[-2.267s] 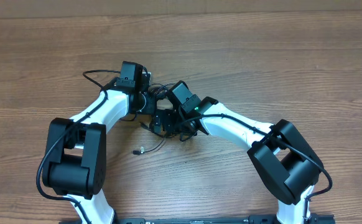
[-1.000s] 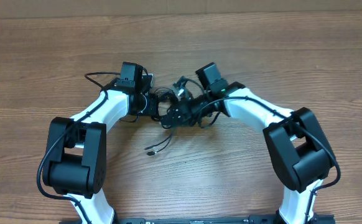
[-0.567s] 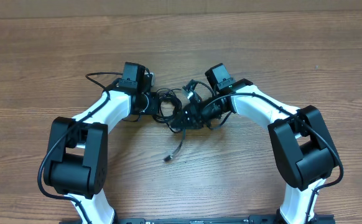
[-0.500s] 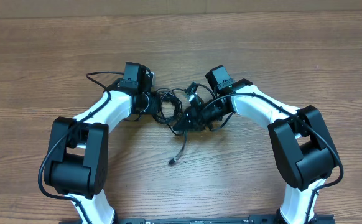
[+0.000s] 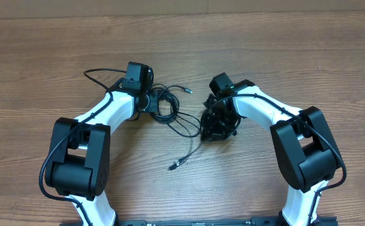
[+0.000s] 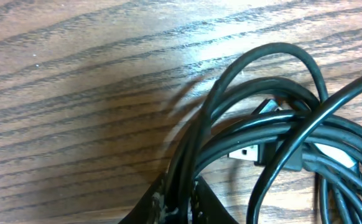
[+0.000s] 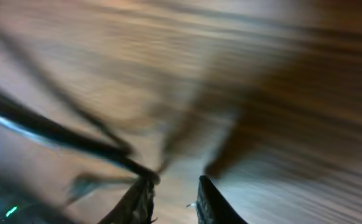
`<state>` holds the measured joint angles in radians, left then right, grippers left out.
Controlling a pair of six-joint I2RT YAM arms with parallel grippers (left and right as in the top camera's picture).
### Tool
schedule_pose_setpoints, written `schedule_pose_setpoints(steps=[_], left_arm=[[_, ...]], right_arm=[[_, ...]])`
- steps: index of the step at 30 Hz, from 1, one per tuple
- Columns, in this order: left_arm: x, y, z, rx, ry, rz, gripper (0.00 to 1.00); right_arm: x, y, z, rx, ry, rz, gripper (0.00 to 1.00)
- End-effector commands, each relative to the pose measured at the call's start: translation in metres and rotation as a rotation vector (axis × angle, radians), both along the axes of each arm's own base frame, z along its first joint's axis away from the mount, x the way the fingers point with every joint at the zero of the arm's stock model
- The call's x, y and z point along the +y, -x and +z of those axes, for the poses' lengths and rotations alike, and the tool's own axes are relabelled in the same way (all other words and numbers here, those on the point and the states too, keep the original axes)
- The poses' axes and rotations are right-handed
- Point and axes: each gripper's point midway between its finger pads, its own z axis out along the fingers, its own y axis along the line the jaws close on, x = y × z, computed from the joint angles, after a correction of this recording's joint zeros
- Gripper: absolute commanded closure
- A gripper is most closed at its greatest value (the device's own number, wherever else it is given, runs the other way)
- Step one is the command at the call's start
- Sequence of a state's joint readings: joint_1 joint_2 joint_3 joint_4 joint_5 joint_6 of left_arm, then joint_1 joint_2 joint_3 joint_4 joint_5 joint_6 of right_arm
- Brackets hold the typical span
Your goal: Untangle cables
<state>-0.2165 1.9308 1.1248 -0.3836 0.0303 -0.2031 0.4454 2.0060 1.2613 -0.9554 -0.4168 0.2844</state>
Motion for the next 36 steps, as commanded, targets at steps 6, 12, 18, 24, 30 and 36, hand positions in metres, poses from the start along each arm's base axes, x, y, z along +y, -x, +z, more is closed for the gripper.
schedule_pose_setpoints(steps=[6, 12, 18, 24, 30, 36], left_arm=[[0.041, 0.041, -0.058, 0.179, -0.144, 0.06, 0.84], [0.047, 0.043, -0.059, 0.195, -0.123, 0.079, 0.83], [0.043, 0.044, -0.059, 0.201, -0.086, 0.074, 0.83], [0.043, 0.044, -0.059, 0.202, -0.086, 0.074, 0.82], [0.043, 0.044, -0.059, 0.202, -0.086, 0.074, 0.8], [0.043, 0.044, -0.059, 0.202, -0.086, 0.074, 0.78]], right_arm=[[-0.067, -0.007, -0.016, -0.064, 0.398, -0.057, 0.44], [-0.078, -0.006, -0.003, -0.048, 0.468, -0.048, 0.46], [-0.027, -0.003, 0.044, -0.007, 0.217, 0.11, 0.46], [0.043, 0.008, 0.068, -0.055, -0.14, 0.296, 0.38], [0.065, 0.008, 0.066, -0.101, -0.155, 0.314, 0.32], [0.071, 0.002, 0.054, -0.177, -0.011, 0.275, 0.21]])
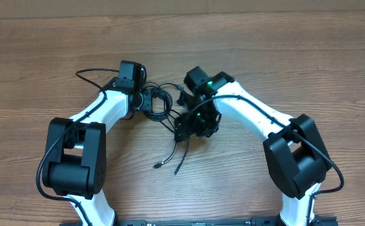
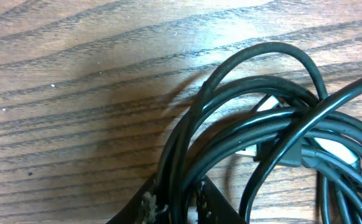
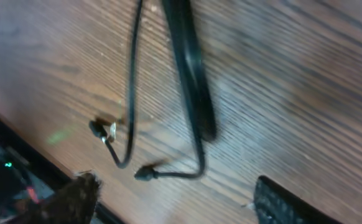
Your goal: Untangle cables
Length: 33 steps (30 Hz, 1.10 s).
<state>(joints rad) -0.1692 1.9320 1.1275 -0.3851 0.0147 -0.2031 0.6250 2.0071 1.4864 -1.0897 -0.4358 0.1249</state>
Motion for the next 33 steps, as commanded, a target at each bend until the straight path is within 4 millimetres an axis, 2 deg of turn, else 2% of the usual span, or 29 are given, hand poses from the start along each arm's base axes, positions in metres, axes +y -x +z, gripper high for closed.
schedule_pose_setpoints(steps=[1, 6, 12, 17, 22, 29, 33], left_arm=[[0.021, 0.049, -0.059, 0.206, -0.066, 0.023, 0.78], [0.021, 0.049, -0.059, 0.206, -0.066, 0.023, 0.78], [0.02, 0.049, -0.059, 0.205, -0.063, 0.022, 0.78], [0.019, 0.047, -0.059, 0.199, -0.055, 0.02, 0.78], [0.019, 0.048, -0.059, 0.202, -0.056, 0.02, 0.78], [0.013, 0.047, -0.058, 0.199, -0.036, -0.037, 0.65], [0.013, 0.047, -0.058, 0.201, -0.036, -0.036, 0.66]], right_arm=[[-0.002, -0.01, -0.001, -0.083, 0.109, -0.081, 0.21], [0.008, -0.011, -0.003, -0.132, 0.136, -0.108, 0.18], [0.0, -0.032, -0.009, -0.295, 0.258, -0.156, 0.16], [0.008, -0.037, -0.018, -0.32, 0.257, -0.15, 0.15], [-0.002, -0.054, -0.031, -0.388, 0.335, -0.21, 0.11], [-0.006, -0.064, -0.047, -0.418, 0.374, -0.216, 0.1], [-0.007, -0.066, -0.047, -0.431, 0.383, -0.221, 0.09]])
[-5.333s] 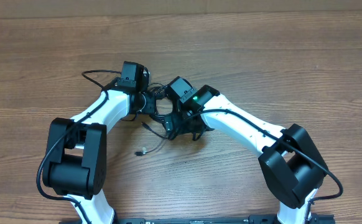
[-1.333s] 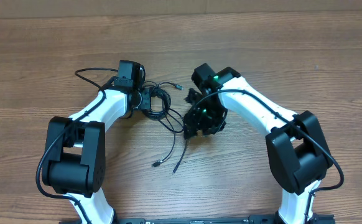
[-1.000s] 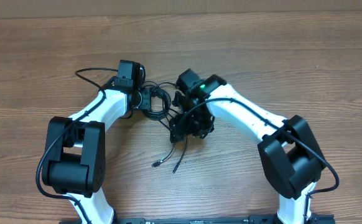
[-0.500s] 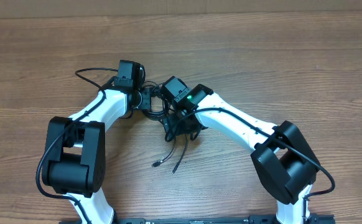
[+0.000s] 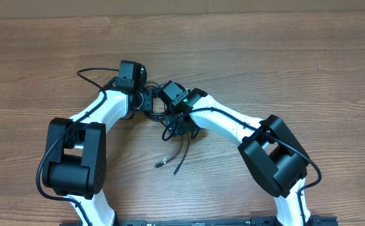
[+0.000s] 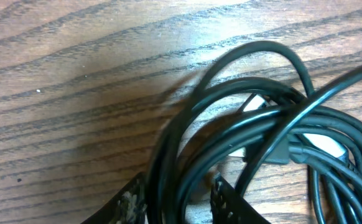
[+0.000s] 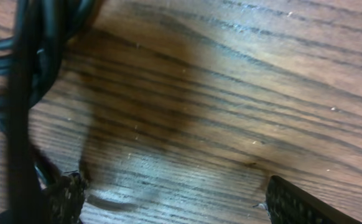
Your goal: Untangle cables
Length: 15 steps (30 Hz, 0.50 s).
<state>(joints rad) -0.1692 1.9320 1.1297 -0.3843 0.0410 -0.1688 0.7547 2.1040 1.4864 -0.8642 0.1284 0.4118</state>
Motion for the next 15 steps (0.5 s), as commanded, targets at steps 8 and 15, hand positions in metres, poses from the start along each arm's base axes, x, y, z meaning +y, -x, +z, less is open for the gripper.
schedule_pose_setpoints(steps=[8, 15], left_arm=[[0.029, 0.05, -0.06, 0.212, -0.113, 0.02, 0.66], [0.032, 0.05, -0.061, 0.211, -0.13, 0.031, 0.67]], right_arm=[[-0.015, 0.007, -0.007, 0.011, 0.063, -0.014, 0.09], [-0.045, 0.039, -0.029, 0.111, 0.158, -0.011, 0.04]])
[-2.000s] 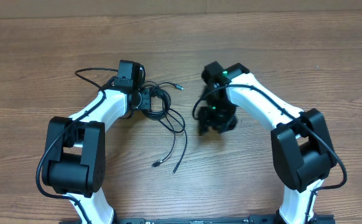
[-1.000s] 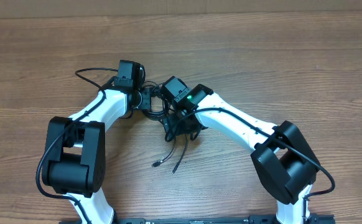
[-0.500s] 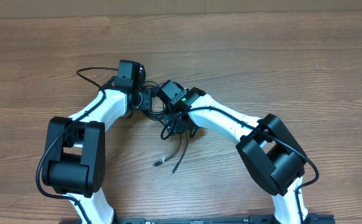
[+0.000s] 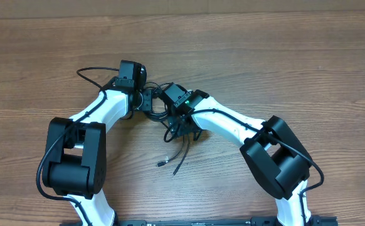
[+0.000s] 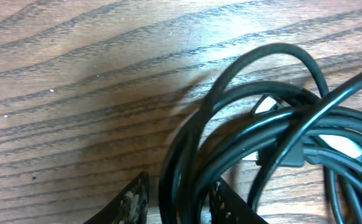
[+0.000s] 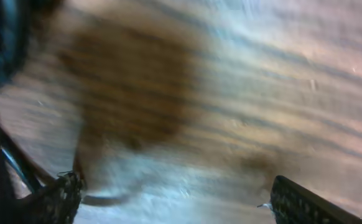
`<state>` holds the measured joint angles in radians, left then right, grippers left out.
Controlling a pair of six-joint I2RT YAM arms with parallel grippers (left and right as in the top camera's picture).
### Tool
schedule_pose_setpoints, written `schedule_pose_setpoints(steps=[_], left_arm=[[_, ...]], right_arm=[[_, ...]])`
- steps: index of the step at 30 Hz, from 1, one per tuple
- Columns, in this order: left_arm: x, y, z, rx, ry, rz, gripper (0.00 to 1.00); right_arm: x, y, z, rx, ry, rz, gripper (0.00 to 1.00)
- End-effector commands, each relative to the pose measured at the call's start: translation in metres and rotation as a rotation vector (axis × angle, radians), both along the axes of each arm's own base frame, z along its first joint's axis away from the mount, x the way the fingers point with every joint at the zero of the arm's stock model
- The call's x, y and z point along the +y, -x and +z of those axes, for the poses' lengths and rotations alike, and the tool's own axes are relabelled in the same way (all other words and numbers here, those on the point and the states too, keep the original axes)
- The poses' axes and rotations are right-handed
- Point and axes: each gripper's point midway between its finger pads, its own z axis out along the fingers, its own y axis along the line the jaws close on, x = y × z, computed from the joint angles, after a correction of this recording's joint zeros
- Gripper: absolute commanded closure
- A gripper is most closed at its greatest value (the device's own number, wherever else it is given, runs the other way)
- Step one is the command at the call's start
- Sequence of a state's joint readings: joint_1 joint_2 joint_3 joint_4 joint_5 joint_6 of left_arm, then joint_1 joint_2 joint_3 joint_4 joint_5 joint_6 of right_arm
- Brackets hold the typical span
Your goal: Untangle cables
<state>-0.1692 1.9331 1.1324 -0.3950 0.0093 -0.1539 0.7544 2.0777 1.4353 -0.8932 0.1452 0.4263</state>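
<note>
A tangle of black cables (image 4: 160,95) lies mid-table, with two loose plug ends (image 4: 161,163) trailing toward the front. In the left wrist view the coiled strands (image 5: 249,118) loop around a pale plug. My left gripper (image 4: 146,100) sits at the tangle's left edge. Its fingers (image 5: 134,200) stand a little apart, with several strands running loosely between them. My right gripper (image 4: 181,127) hangs just right of the tangle, wide open and holding nothing. Its view is blurred, with a dark cable (image 6: 7,155) at the left edge.
One cable loop (image 4: 85,73) reaches out to the far left behind the left arm. Both white arms reach in from the front edge and meet at the tangle. The wooden table (image 4: 308,63) extends to the back and right.
My right gripper has shifted slightly, and its view has gone from sharp to blurred. The loose plug ends sit a touch further right. The left gripper has stayed where it was, with strands between its fingers.
At first my right gripper was nearly shut, right of the tangle, and the left was pinched on strands. Then the right stood open nearer the tangle, with the loose ends further left. Later it reached the tangle and the left fingers stood wider.
</note>
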Motion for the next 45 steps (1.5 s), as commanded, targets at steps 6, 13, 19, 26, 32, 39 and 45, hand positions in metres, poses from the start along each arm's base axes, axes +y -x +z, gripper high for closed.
schedule_pose_setpoints(steps=[6, 13, 19, 26, 32, 39, 45], left_arm=[[0.03, 0.047, -0.066, 0.202, -0.108, 0.049, 0.65], [0.041, 0.051, -0.084, 0.226, -0.167, 0.081, 0.64], [0.065, 0.054, -0.085, 0.238, -0.185, 0.193, 0.64], [0.081, 0.057, -0.087, 0.269, -0.095, 0.281, 0.63], [0.08, 0.057, -0.087, 0.275, -0.039, 0.287, 0.62], [0.08, 0.057, -0.087, 0.275, -0.039, 0.287, 0.61], [0.08, 0.057, -0.087, 0.274, -0.039, 0.288, 0.6]], right_arm=[[-0.057, 0.056, -0.028, 0.199, 0.219, 0.013, 0.01], [-0.086, 0.073, -0.018, 0.291, 0.325, 0.036, 0.0], [-0.112, 0.08, -0.008, 0.364, 0.407, 0.052, 0.0], [-0.14, 0.075, -0.003, 0.401, 0.429, -0.056, 0.0], [-0.161, 0.066, -0.003, 0.406, 0.414, -0.223, 0.0], [-0.196, 0.039, -0.001, 0.289, 0.489, -0.356, 0.0], [-0.209, 0.03, -0.005, 0.278, 0.453, -0.451, 0.0]])
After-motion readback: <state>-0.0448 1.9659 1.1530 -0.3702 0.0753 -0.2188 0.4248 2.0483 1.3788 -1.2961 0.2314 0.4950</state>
